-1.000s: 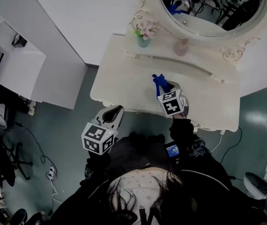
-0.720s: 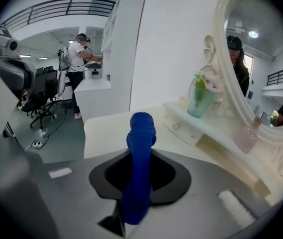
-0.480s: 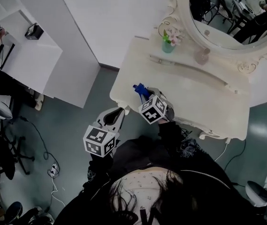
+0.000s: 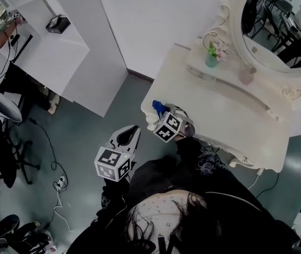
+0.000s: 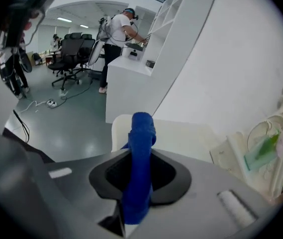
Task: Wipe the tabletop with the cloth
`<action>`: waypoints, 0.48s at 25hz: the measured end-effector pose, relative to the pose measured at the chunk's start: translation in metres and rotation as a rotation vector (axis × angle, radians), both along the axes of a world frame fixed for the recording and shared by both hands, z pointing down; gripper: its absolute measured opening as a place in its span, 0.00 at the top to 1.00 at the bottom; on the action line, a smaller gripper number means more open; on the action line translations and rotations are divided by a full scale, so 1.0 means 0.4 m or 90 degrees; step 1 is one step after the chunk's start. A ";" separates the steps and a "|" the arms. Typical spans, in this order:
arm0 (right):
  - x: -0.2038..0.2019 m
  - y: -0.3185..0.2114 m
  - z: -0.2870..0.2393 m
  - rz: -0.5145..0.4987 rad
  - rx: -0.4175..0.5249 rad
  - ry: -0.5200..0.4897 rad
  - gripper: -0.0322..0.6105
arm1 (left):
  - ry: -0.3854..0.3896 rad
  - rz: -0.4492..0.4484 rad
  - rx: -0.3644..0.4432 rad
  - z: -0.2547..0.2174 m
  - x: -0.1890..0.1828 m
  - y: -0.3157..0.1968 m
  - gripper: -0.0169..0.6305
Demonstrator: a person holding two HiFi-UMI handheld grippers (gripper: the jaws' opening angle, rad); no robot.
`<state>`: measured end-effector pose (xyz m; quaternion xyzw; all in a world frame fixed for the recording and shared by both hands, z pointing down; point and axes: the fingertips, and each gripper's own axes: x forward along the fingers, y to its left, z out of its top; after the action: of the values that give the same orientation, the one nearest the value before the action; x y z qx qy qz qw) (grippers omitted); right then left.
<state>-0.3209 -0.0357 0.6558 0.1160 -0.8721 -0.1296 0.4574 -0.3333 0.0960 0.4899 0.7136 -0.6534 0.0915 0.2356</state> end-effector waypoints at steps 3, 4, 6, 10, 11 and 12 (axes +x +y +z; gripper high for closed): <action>0.010 0.001 0.027 -0.048 0.082 0.057 0.83 | 0.005 -0.017 -0.004 0.006 -0.018 0.026 0.97; 0.016 -0.002 0.026 -0.066 0.118 0.072 0.83 | 0.007 -0.021 -0.005 0.009 -0.022 0.031 0.97; 0.026 -0.008 0.028 -0.088 0.166 0.085 0.83 | 0.011 -0.022 -0.007 0.013 -0.024 0.034 0.97; 0.057 -0.022 0.035 -0.060 0.152 0.075 0.83 | 0.020 -0.002 -0.008 0.021 -0.005 0.023 0.97; 0.069 -0.027 0.035 -0.051 0.150 0.075 0.84 | 0.022 0.007 -0.007 0.022 0.004 0.017 0.97; 0.083 -0.034 0.035 -0.043 0.149 0.077 0.84 | 0.023 0.016 -0.007 0.022 0.014 0.010 0.97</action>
<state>-0.2875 -0.0492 0.6697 0.1310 -0.8253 -0.2527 0.4877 -0.3277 0.1002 0.4988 0.7221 -0.6394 0.0851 0.2500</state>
